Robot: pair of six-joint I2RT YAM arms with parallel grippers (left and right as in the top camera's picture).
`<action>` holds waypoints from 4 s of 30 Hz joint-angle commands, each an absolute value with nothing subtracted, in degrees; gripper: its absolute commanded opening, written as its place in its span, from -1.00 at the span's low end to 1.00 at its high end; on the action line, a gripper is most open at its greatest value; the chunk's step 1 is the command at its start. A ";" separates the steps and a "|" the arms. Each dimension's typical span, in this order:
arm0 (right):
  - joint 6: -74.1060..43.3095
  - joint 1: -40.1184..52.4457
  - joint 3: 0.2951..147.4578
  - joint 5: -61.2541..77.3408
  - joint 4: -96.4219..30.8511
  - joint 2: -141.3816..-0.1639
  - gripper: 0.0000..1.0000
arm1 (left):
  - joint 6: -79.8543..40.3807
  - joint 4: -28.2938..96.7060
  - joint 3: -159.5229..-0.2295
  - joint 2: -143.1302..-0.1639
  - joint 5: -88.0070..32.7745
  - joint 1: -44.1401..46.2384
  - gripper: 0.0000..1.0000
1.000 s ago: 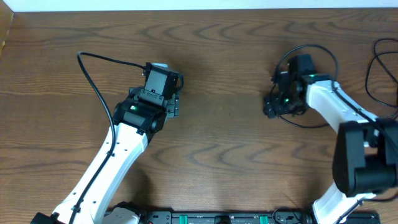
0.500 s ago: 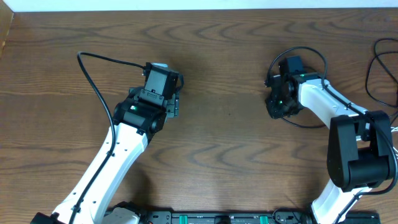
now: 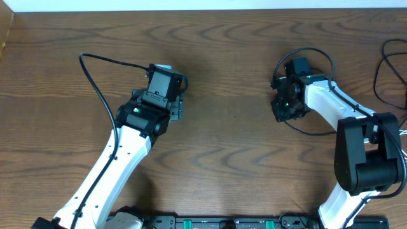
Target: Untangle cables
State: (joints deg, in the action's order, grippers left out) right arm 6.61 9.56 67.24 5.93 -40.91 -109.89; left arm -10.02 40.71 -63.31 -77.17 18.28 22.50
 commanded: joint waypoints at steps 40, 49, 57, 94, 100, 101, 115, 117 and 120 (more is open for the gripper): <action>-7.97 -38.15 92.95 -12.84 -48.38 -98.37 -0.98 | -9.23 40.93 -62.98 -77.49 18.46 22.24 0.66; -3.07 -36.58 92.95 6.66 -50.35 -98.56 -0.73 | -9.21 40.93 -62.98 -77.49 18.46 22.24 0.65; 3.14 -25.96 92.88 6.59 -50.65 -101.36 0.58 | -9.21 40.93 -62.98 -77.49 18.46 22.24 0.66; 14.44 -7.92 92.84 8.56 -42.65 -125.86 0.78 | -9.21 40.93 -62.98 -77.49 18.46 22.24 0.65; 15.35 -7.53 92.73 8.51 -43.03 -126.08 0.79 | -9.21 40.93 -62.98 -77.49 18.46 22.24 0.65; 15.55 -7.46 92.73 8.43 -43.11 -126.15 0.79 | -9.21 40.93 -62.98 -77.49 18.46 22.24 0.65; 15.49 -7.03 89.19 2.92 -42.17 -126.45 0.67 | -9.21 40.93 -62.98 -77.49 18.46 22.24 0.65; 15.49 -7.03 88.75 2.92 -42.04 -126.45 0.65 | -9.21 40.93 -62.98 -77.49 18.46 22.24 0.65; 15.49 -7.03 88.58 2.94 -41.95 -126.45 0.54 | -9.21 40.93 -62.98 -77.49 18.46 22.24 0.66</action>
State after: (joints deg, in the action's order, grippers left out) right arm 14.83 -7.33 90.63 3.38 -41.63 -125.32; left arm -10.02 40.73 -63.31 -77.17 18.28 22.50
